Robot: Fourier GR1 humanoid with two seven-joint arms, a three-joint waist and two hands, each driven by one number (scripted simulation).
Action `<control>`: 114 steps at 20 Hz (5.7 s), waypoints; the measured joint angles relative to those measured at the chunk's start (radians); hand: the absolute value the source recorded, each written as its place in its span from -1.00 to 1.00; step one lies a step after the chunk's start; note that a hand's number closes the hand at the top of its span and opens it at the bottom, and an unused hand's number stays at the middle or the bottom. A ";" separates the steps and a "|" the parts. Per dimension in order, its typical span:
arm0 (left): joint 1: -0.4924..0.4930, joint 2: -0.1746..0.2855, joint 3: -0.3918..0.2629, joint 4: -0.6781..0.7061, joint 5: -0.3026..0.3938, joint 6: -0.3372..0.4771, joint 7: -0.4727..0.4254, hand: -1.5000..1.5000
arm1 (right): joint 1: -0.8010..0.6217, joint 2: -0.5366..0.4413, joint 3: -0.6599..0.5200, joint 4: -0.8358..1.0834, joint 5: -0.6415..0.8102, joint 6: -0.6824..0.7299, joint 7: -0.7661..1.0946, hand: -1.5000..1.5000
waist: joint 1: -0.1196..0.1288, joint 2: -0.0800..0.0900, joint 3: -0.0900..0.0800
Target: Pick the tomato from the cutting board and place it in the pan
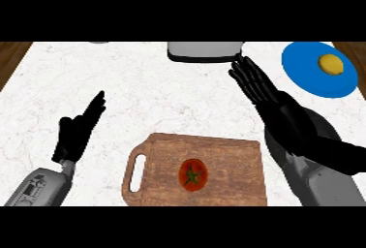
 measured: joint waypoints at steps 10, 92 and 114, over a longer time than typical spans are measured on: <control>0.045 -0.028 0.141 -0.144 0.082 0.077 0.027 0.00 | 0.148 -0.013 0.029 -0.155 0.348 -0.249 -0.016 1.00 | -0.037 -0.018 -0.006; 0.072 -0.182 0.295 -0.278 -0.049 -0.042 0.160 0.00 | 0.012 0.213 0.595 0.136 1.433 0.369 0.894 -1.00 | -0.002 -0.002 -0.005; 0.064 -0.215 0.354 -0.277 -0.086 -0.094 0.178 0.00 | -0.059 0.213 0.621 0.337 1.399 0.106 0.740 1.00 | -0.002 -0.007 -0.005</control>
